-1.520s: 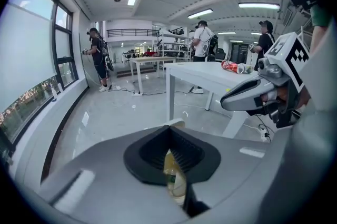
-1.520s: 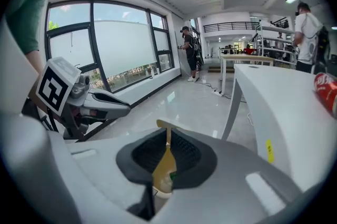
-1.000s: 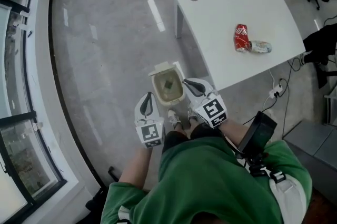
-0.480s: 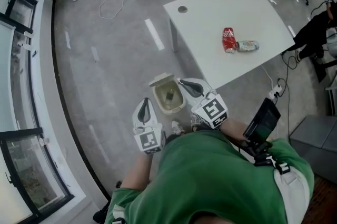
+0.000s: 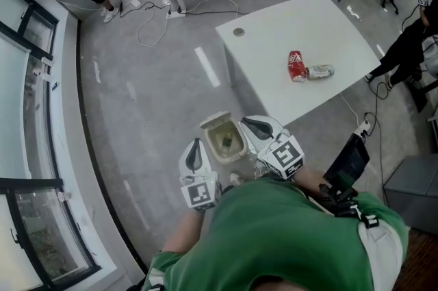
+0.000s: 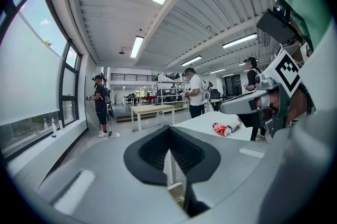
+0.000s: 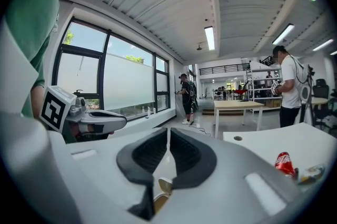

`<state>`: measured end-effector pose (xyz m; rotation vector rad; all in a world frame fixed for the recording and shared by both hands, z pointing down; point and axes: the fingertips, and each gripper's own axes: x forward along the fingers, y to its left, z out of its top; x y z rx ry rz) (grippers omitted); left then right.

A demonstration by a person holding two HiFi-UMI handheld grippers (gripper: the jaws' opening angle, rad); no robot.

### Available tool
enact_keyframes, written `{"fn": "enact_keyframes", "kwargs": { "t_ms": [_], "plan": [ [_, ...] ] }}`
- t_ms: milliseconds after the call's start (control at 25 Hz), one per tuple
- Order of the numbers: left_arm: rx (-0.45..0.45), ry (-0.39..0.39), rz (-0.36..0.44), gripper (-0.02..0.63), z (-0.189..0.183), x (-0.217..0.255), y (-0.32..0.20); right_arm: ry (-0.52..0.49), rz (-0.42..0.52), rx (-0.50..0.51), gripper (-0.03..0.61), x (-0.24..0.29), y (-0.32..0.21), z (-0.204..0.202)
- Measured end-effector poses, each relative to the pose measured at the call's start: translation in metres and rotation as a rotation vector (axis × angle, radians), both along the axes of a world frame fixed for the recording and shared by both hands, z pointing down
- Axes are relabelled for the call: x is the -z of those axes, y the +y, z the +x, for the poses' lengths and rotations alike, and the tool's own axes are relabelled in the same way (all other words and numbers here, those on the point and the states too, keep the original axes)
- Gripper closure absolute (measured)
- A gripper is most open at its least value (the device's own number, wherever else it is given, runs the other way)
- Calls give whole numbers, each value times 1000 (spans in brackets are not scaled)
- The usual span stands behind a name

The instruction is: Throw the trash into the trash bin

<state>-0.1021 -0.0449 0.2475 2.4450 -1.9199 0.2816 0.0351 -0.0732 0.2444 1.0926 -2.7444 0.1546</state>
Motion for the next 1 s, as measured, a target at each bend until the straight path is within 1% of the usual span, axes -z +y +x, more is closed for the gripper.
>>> {"fn": "enact_keyframes", "kwargs": {
  "t_ms": [160, 400, 520, 640, 800, 1000],
  "plan": [
    [-5, 1, 1, 608, 1, 0, 4, -6, 9, -7, 574, 4, 2, 1],
    [6, 12, 2, 609, -1, 5, 12, -10, 16, -14, 575, 8, 8, 2],
    [15, -1, 2, 609, -6, 8, 14, -10, 21, -17, 575, 10, 10, 0],
    [3, -6, -4, 609, -8, 3, 16, -7, 27, -21, 575, 11, 11, -1],
    [-8, 16, 3, 609, -10, -2, 16, -4, 30, -25, 575, 12, 12, -4],
    [-3, -1, -8, 609, -11, 0, 6, -3, 32, -25, 575, 8, 4, -5]
  ]
}}
